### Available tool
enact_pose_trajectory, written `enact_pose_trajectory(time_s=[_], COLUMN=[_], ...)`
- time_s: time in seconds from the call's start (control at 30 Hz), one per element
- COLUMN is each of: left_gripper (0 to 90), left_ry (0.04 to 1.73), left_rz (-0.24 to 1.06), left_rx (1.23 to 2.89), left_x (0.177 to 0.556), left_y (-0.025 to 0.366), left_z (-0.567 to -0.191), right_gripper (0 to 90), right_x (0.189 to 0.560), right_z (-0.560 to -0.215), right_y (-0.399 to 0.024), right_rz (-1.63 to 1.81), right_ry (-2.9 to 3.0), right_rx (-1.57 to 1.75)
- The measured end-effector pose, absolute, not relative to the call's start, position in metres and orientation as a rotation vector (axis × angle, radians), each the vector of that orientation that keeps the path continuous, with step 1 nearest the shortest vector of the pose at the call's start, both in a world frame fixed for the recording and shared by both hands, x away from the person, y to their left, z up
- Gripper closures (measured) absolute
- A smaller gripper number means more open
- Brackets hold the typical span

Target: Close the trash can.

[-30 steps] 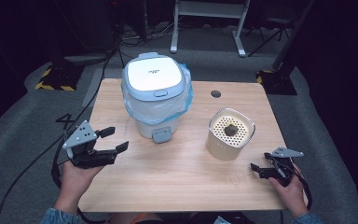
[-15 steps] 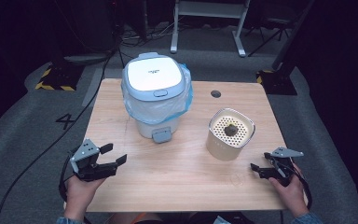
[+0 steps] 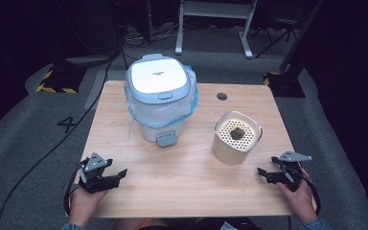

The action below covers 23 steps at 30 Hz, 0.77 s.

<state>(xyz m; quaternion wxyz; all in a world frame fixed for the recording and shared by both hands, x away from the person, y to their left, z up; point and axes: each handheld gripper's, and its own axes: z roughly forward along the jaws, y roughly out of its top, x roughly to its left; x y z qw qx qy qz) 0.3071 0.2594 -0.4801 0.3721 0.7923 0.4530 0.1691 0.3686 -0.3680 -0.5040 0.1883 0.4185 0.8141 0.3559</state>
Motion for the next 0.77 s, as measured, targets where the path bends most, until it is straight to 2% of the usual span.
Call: enact_pose_trajectory(time_s=[0.2,0.27,0.37,0.77], left_gripper=[26.6,22.4,15.2,14.7], left_ry=[1.173,1.191,1.184,1.201], left_rz=[0.463,0.457,0.448,0.454], left_rx=[2.129,2.17,2.119,2.109], left_x=[0.312,0.315,0.317,0.318], left_y=[0.255,0.252,0.253,0.254], left_z=[-0.492,-0.499,-0.505,-0.505], right_gripper=[15.8,15.8,15.8,15.8], right_x=[0.369,0.369,0.369,0.369], right_z=[-0.504,-0.504,-0.504,-0.504], right_y=[-0.368,-0.368,-0.368,-0.368], right_rz=[1.001,1.001,1.001,1.001], right_ry=[2.29,2.29,2.29,2.29], right_rx=[1.177,1.177,1.177,1.177])
